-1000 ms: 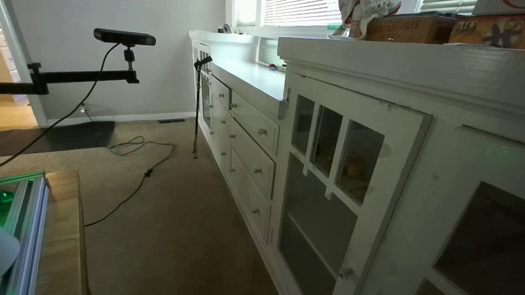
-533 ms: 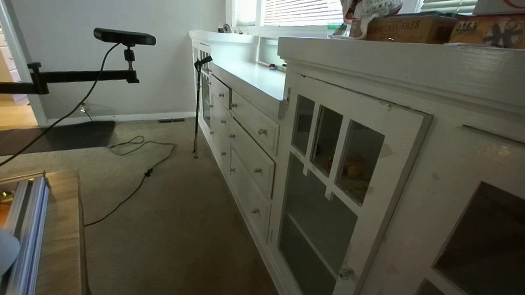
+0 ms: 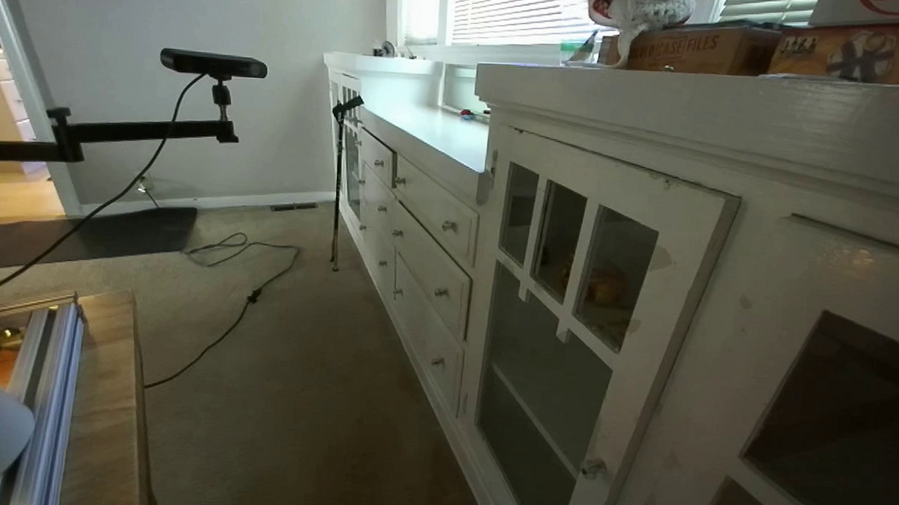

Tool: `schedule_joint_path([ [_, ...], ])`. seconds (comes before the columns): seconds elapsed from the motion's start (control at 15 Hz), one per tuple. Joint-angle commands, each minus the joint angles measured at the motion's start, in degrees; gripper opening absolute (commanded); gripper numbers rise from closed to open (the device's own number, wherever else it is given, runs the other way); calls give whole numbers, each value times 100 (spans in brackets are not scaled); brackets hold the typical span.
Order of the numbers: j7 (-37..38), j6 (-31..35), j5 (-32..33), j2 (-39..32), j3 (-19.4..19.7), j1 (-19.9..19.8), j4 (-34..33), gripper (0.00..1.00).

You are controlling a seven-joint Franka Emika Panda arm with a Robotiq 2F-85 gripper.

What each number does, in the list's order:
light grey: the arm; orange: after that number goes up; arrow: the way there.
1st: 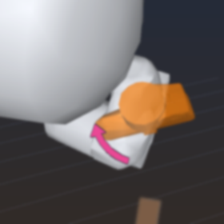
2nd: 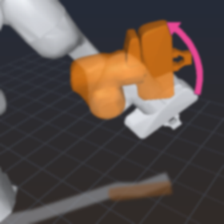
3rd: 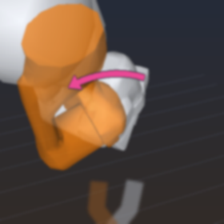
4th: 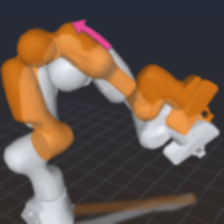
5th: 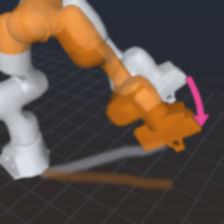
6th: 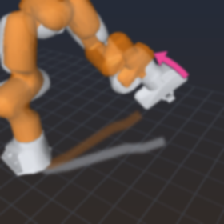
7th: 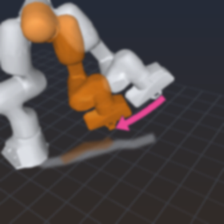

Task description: Move the towel to the right.

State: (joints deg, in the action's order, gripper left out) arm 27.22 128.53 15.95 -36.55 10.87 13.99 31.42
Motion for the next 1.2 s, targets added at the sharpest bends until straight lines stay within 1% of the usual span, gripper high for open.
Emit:
schedule_joint_path([
  [0.0,835,75,408,-252,560,17,-460,2],
  [0.33,1797,320,1014,-443,1474,23,-564,1],
  [0.67,2753,157,1704,-680,2410,106,-620,2],
  [0.8,2949,35,1843,-725,2649,133,-555,2],
  [1.13,3203,-236,1945,-869,3104,125,-481,1],
])
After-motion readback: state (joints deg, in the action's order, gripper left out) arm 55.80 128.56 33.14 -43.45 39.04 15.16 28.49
